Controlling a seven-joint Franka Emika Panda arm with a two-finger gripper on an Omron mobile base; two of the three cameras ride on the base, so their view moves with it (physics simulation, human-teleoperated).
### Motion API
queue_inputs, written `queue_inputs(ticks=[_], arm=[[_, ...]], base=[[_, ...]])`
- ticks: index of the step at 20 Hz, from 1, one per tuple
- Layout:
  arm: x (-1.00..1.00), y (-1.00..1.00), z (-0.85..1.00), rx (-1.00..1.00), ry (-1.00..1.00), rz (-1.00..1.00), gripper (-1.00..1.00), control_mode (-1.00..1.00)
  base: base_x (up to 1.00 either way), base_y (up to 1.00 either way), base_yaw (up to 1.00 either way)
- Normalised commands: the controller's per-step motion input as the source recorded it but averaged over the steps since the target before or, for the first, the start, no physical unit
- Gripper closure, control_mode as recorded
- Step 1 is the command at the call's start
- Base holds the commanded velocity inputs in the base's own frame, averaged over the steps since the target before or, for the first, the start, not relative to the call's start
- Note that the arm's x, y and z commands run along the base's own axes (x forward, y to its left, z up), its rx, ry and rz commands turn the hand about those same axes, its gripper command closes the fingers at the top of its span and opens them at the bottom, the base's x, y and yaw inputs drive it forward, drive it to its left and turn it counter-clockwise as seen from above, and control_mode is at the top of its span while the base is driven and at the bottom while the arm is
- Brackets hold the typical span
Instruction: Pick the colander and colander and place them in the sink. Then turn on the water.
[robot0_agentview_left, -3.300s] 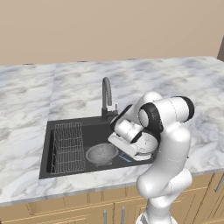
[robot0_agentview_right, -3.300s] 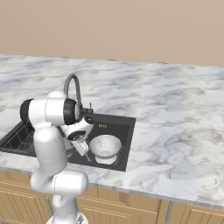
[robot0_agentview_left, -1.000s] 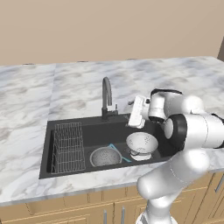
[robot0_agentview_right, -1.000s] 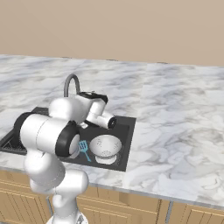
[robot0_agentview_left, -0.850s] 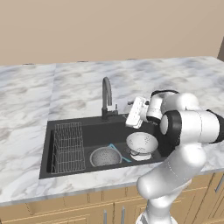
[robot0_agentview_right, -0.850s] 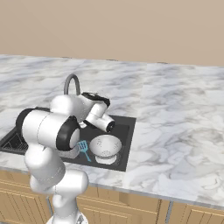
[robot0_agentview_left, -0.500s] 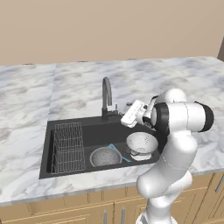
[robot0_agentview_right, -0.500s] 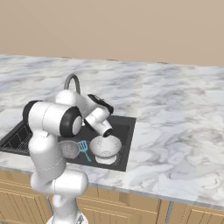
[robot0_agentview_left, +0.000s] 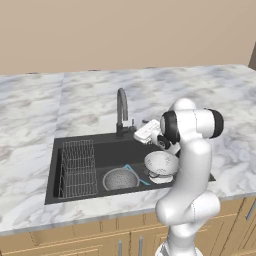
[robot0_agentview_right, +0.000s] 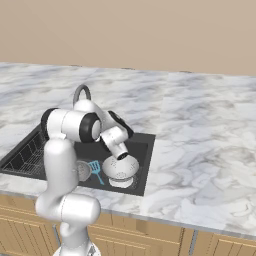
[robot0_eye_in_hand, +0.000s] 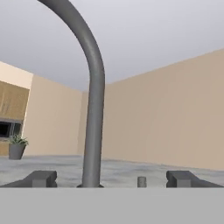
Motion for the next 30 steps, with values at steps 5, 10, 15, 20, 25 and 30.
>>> queue_inputs(ticks=[5,10,15,20,25,30], arm=[[0.36,0.03,-0.1,0.04,0.01,0.0,-1.0,-1.0],[0.21,0.12,-0.26,0.0,0.0,0.0,-1.0,-1.0],[0.4,0.03,-0.03,0.0,0.0,0.0,-1.0,-1.0],[0.44,0.0,-0.02,0.01,0.02,0.0,-1.0,-1.0],[0.57,0.0,-0.26,0.01,0.11,0.0,-1.0,-1.0],[0.52,0.01,-0.16,0.01,0.09,0.0,-1.0,-1.0]], base=[[0.0,0.0,0.0],[0.0,0.0,0.0],[0.0,0.0,0.0],[0.0,0.0,0.0],[0.0,0.0,0.0],[0.0,0.0,0.0]])
